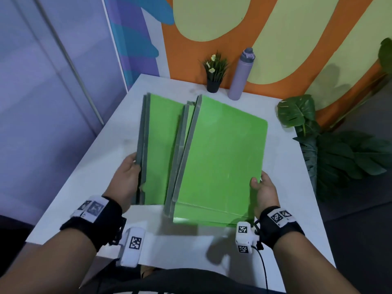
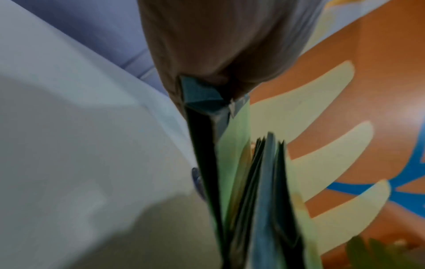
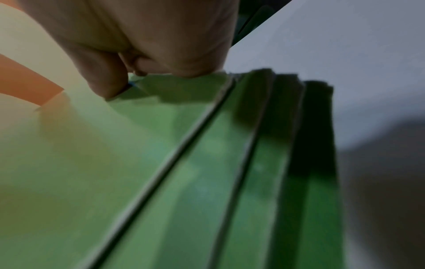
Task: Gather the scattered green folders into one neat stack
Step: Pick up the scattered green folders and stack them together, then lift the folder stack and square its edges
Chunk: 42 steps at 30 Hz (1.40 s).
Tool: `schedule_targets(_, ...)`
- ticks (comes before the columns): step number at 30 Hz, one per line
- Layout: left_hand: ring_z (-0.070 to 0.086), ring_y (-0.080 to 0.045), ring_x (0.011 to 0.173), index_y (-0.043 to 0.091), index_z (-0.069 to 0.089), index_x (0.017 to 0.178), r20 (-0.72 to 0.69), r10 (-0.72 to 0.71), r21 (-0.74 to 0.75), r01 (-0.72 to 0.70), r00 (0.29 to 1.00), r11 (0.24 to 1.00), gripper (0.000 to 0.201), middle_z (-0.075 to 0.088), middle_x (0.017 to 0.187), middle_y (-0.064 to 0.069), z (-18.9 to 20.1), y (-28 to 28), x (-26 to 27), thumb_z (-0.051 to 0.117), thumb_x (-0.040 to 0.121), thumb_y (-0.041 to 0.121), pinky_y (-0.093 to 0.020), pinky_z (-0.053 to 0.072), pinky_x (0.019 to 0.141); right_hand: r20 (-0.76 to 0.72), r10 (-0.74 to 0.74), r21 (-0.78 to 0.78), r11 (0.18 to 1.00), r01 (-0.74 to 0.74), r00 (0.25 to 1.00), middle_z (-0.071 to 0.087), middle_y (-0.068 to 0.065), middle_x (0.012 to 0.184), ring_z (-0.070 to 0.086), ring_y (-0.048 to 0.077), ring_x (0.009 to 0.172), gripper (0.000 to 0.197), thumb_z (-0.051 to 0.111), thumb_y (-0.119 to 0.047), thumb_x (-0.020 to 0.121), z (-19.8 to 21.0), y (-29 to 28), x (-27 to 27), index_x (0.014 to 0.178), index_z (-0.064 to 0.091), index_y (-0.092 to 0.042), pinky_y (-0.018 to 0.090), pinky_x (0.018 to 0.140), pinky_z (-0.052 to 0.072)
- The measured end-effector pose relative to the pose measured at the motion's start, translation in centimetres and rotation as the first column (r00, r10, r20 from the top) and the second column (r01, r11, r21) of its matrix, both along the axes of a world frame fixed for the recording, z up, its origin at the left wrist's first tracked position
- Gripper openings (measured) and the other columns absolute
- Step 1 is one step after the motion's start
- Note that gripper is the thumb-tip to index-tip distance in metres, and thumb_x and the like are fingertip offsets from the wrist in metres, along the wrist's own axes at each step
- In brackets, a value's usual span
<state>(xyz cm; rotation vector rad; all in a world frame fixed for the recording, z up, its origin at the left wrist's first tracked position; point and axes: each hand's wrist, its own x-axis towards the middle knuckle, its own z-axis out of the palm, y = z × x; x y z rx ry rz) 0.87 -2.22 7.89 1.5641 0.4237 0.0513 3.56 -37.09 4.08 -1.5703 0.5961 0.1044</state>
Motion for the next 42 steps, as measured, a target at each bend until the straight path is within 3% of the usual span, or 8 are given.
schedule_targets(4,0.067,-0.036,0.094,0.014,0.064,0.115,-0.301,-0.135,0.037,0.153,0.944,0.988,0.035,0.071,0.107,-0.02,-6.2,0.3,-1.9,0.041,0.091,0.027,-0.051,0.055,0.084,-0.051,0.095,-0.07,0.993,-0.099,0.994,0.066,0.0,0.101,0.062,0.018,0.087,0.033,0.044,-0.001,0.096,-2.0,0.5,-0.9,0.123,0.054,-0.017,0.033,0.069,0.049)
schedule_targets(7,0.06,-0.025,0.066,0.006,0.056,0.127,-0.512,-0.196,0.142,0.307,0.837,0.941,0.037,0.069,0.096,-0.022,-10.4,0.5,-3.4,0.049,0.091,0.013,-0.03,0.049,0.054,-0.165,0.225,-0.167,0.953,-0.252,0.96,0.067,0.011,0.095,0.063,0.027,0.074,0.032,0.048,-0.005,0.092,-4.3,1.2,-1.6,0.123,0.054,-0.011,0.044,0.067,0.054)
schedule_targets(9,0.057,-0.026,0.058,0.004,0.062,0.119,-0.576,-0.203,0.186,0.368,0.792,0.911,0.036,0.069,0.088,-0.023,-11.7,0.8,-3.7,0.046,0.088,0.007,-0.035,0.047,0.049,-0.211,0.288,-0.201,0.923,-0.33,0.934,0.066,0.013,0.098,0.063,0.027,0.074,0.036,0.047,-0.002,0.091,-5.2,1.8,-2.2,0.125,0.052,-0.011,0.038,0.065,0.054)
schedule_targets(14,0.058,-0.032,0.109,0.007,0.051,0.125,-0.55,-0.256,-0.023,0.292,0.795,0.956,0.051,0.059,0.118,-0.013,-10.4,-0.9,-3.5,0.049,0.093,0.047,-0.046,0.049,0.091,-0.214,0.388,-0.253,0.864,-0.435,0.896,0.065,0.011,0.109,0.064,0.027,0.087,0.044,0.045,0.0,0.089,-5.6,3.2,-2.7,0.13,0.048,-0.015,0.033,0.07,0.053)
schedule_targets(21,0.052,-0.03,0.098,0.004,0.045,0.114,-0.307,-0.223,0.072,0.257,0.925,0.964,0.022,0.056,0.11,-0.017,-6.7,-2.5,-3.3,0.052,0.093,0.003,-0.043,0.046,0.09,-0.084,0.353,-0.141,0.921,-0.362,0.932,0.065,0.008,0.12,0.066,0.032,0.104,0.046,0.058,-0.003,0.082,-4.9,3.4,-1.9,0.121,0.061,-0.028,0.049,0.09,0.054)
schedule_targets(27,0.057,-0.025,0.099,0.029,0.045,0.117,-0.077,-0.273,0.085,0.279,0.959,0.957,0.034,0.06,0.113,-0.012,-1.8,-2.2,-1.1,0.047,0.095,0.003,-0.051,0.052,0.088,0.223,0.205,-0.009,0.978,-0.208,0.953,0.063,-0.001,0.117,0.062,0.01,0.103,0.046,0.05,0.005,0.092,1.5,3.9,0.4,0.131,0.039,-0.019,0.025,0.083,0.049)
schedule_targets(35,0.061,-0.026,0.1,0.024,0.054,0.121,0.054,-0.145,-0.167,0.152,0.988,0.974,0.065,0.07,0.104,0.004,0.1,-2.0,0.1,0.057,0.063,-0.007,-0.042,0.05,0.08,0.424,0.238,-0.023,0.967,-0.253,0.874,0.067,-0.007,0.113,0.061,0.016,0.111,0.069,0.052,0.014,0.078,4.9,5.9,-0.4,0.112,0.053,-0.046,0.042,0.098,0.048)
schedule_targets(42,0.065,-0.002,0.087,0.03,0.05,0.115,0.267,-0.044,-0.193,0.098,0.963,0.976,0.069,0.07,0.097,0.015,3.9,-3.3,0.6,0.057,0.059,-0.01,-0.018,0.053,0.071,0.561,0.185,0.002,0.974,-0.224,0.807,0.059,0.008,0.121,0.059,0.025,0.107,0.082,0.052,0.016,0.073,8.2,6.3,-0.9,0.131,0.039,-0.04,0.05,0.098,0.047)
